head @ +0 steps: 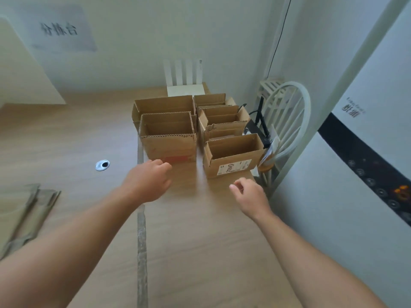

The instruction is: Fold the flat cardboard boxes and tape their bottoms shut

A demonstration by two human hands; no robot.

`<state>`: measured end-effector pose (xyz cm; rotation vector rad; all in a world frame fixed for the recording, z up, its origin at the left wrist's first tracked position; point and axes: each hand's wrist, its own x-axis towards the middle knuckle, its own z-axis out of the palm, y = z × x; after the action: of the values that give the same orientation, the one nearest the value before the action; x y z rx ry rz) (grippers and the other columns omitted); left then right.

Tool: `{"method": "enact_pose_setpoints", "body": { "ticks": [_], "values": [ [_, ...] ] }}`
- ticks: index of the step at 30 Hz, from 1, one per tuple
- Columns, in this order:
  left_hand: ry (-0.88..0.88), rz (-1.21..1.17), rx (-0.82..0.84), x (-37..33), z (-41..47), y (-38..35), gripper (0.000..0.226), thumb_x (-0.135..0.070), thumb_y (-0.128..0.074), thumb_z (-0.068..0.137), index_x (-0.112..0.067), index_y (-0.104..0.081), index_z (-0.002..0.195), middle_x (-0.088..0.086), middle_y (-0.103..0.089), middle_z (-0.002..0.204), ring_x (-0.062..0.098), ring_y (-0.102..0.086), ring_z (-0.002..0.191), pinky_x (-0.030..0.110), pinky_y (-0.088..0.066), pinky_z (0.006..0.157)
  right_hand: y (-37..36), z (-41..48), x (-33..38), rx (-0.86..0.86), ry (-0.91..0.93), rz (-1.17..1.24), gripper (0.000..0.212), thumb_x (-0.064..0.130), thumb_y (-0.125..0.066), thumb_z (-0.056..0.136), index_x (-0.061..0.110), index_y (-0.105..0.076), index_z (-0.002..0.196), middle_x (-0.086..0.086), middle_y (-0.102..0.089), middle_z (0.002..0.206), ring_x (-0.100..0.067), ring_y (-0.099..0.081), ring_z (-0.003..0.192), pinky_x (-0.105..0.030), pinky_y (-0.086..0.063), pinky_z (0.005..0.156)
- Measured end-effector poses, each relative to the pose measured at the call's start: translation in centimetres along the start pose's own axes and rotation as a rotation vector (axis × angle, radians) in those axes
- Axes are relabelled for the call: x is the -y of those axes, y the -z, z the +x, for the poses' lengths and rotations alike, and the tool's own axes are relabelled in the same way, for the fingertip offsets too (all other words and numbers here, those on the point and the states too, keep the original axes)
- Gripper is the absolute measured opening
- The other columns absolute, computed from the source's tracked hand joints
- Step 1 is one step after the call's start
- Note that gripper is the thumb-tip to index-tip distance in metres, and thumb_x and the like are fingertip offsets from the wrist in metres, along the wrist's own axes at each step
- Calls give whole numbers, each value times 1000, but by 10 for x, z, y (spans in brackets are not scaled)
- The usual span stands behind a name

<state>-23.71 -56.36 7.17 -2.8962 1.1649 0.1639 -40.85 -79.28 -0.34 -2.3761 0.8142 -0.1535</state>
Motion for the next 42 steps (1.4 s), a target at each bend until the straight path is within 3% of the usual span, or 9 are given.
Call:
{"method": "enact_pose_setpoints", "body": {
  "ticks": [4, 13, 22, 32, 42],
  "values": [
    [35, -5, -6, 24, -58, 11, 38, -38, -47, 96, -25, -54, 130, -3, -57, 127, 22, -51, 120, 38, -50, 87, -8, -40, 70, 41, 157, -152, 29, 45, -45, 100, 20, -60, 102, 1, -59, 102, -22, -57, 97, -40, -49, 83],
    [144, -21, -16, 90, -185, 15, 43, -37, -44, 98, -26, -48, 140, -2, -52, 136, 23, -47, 125, 36, -45, 92, -40, -129, 191, 70, 382, -374, 31, 42, -40, 102, 16, -54, 110, -5, -57, 111, -30, -55, 103, -37, -37, 73],
    [261, -28, -45, 148, -225, 13, 40, -35, -43, 98, -24, -49, 136, -1, -53, 133, 23, -47, 123, 33, -41, 85, -82, -153, 270, 104, 595, -593, 31, 38, -41, 102, 15, -55, 117, -9, -57, 118, -34, -56, 107, -38, -36, 73],
    [434, -84, -27, 242, -246, 9, 41, -37, -47, 93, -27, -51, 132, -3, -54, 134, 23, -52, 120, 38, -50, 91, -154, -117, 331, 233, 650, -546, 34, 41, -39, 102, 14, -53, 117, -9, -55, 116, -33, -55, 107, -37, -34, 74],
    [627, -70, 56, 332, -270, -9, 46, -37, -50, 95, -25, -49, 139, -4, -51, 143, 20, -50, 125, 35, -45, 97, -224, -97, 402, 351, 752, -537, 30, 38, -39, 102, 15, -54, 115, -8, -56, 116, -34, -55, 107, -38, -39, 76]
  ]
}}
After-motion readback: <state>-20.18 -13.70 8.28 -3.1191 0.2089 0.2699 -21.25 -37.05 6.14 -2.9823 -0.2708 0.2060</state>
